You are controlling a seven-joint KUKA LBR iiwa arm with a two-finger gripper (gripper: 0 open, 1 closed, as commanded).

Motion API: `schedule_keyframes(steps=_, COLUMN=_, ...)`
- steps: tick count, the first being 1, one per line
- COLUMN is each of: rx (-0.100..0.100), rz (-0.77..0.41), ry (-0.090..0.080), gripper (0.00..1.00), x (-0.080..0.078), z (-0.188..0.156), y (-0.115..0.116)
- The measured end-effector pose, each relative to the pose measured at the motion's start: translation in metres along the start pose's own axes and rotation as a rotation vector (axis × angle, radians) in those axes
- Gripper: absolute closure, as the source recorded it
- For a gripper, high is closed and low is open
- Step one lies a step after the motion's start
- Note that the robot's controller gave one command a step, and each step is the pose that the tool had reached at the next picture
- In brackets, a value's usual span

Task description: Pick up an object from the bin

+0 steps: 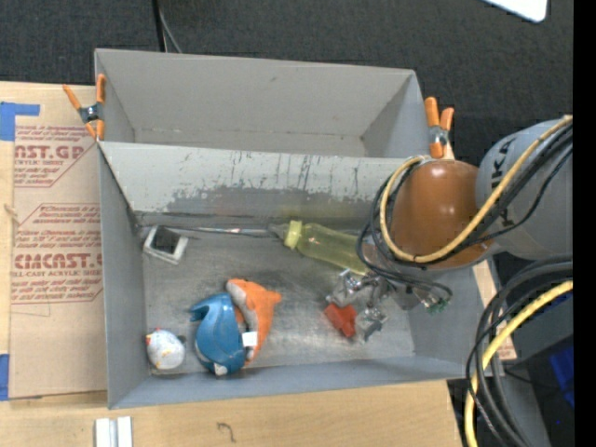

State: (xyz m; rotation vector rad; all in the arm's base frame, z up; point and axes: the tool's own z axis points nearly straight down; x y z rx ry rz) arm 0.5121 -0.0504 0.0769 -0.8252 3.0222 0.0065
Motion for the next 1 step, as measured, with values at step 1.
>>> schedule_keyframes(steps=1, rx=0.002, rz=0.047, ry=0.007, gripper=1.00, x=0.0107, z=-0.1312, y=0.0028)
